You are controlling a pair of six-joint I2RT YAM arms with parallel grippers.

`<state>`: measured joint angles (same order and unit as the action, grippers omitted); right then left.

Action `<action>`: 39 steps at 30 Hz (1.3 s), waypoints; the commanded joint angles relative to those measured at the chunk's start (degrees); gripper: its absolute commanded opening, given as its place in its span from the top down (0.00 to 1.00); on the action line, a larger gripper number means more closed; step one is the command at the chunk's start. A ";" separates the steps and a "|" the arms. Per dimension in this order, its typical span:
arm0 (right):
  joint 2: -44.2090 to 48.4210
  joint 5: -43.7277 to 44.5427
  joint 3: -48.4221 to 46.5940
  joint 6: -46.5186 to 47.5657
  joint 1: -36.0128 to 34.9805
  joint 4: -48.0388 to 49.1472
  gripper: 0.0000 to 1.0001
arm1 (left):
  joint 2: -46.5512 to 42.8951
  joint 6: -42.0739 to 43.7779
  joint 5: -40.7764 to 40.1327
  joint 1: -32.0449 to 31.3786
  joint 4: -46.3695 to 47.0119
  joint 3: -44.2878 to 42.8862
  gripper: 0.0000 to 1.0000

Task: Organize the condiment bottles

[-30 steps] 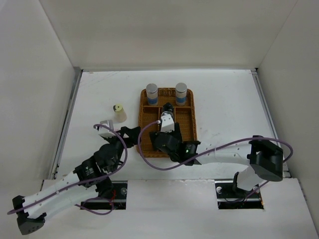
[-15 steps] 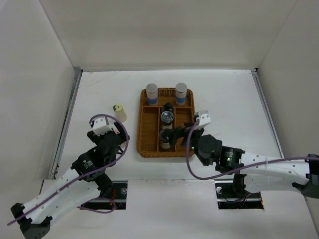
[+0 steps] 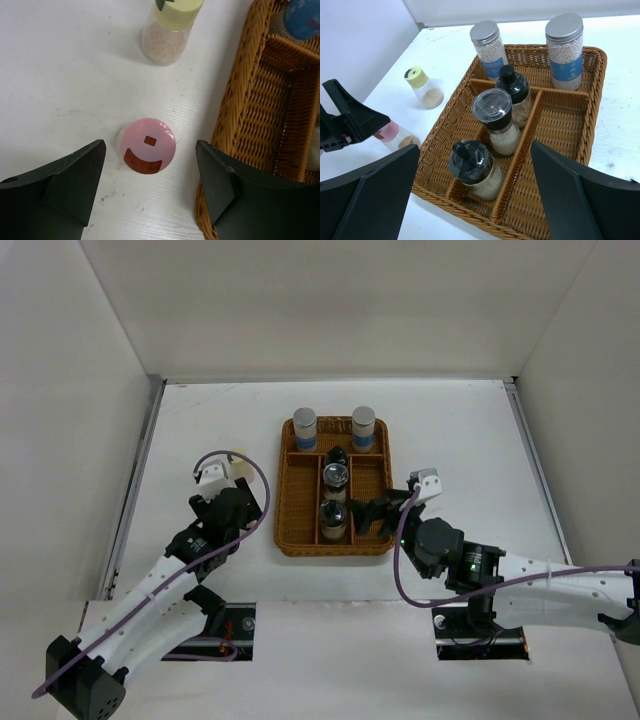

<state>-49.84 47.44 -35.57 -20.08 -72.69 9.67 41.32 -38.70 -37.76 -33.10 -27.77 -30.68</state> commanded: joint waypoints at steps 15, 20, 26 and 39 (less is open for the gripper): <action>3.88 3.01 1.56 1.00 -0.04 3.95 0.00 | 2.45 0.29 2.16 0.89 7.11 3.43 0.48; 5.54 4.32 2.35 1.27 -0.04 3.60 0.00 | 0.87 -0.06 2.60 0.89 6.59 3.26 0.68; 8.18 4.68 3.75 1.18 0.57 3.42 0.00 | -5.89 1.25 2.17 -2.61 2.11 -5.69 0.76; 16.53 5.99 7.01 0.65 5.05 1.41 0.00 | 8.40 8.89 -1.09 -22.65 18.60 -29.69 0.78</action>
<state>-35.75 51.70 -28.84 -19.27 -68.60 10.44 42.92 -33.87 -38.87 -52.80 -17.50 -57.82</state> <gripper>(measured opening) 0.998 0.472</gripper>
